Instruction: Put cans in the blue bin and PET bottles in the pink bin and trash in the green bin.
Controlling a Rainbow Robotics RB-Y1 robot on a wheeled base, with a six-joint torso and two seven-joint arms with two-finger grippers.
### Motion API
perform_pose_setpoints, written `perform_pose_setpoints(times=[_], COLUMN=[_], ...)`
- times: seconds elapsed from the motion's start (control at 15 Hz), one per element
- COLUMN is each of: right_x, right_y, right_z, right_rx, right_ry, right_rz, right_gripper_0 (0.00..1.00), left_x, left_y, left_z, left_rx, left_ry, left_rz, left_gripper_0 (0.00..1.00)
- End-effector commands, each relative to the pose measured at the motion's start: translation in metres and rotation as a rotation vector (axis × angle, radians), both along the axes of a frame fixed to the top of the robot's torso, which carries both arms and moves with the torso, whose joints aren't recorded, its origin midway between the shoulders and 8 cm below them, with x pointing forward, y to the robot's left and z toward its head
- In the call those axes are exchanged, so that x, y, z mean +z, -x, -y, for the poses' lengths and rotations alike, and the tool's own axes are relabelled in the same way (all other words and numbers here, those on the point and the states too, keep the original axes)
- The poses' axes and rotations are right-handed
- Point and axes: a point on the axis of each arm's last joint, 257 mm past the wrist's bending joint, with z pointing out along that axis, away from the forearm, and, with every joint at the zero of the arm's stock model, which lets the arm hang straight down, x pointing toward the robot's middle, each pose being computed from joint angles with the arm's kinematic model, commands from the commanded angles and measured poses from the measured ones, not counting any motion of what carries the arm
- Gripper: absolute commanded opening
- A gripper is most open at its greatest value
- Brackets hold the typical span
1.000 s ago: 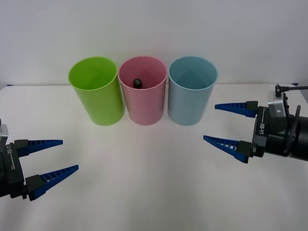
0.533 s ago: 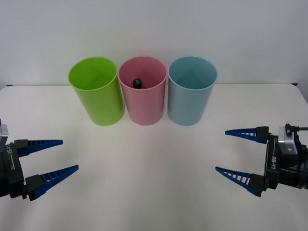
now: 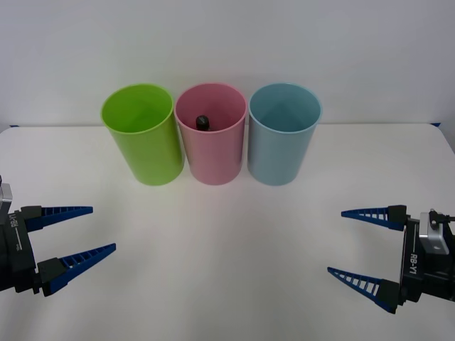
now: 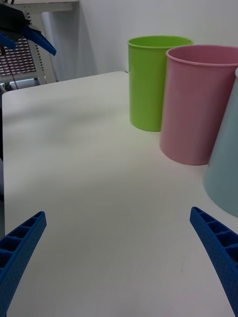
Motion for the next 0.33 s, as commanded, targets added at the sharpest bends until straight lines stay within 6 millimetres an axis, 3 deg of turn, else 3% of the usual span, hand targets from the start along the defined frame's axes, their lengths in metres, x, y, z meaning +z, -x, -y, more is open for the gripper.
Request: perform_pose_setpoints(times=[0.07, 0.33], right_x=[-0.0057, -0.0057], right_y=[0.0021, 0.0021], right_z=[0.0011, 0.0011], right_rx=[0.0, 0.0], right_ry=[0.012, 0.012], right_rz=[-0.014, -0.014], right_gripper_0=[1.0, 1.0], left_x=[0.0, 0.0], left_y=[0.0, 0.0], left_z=[0.0, 0.0], left_rx=[0.0, 0.0], left_ry=[0.0, 0.0], left_rz=[0.0, 0.0], left_gripper_0=[1.0, 1.0])
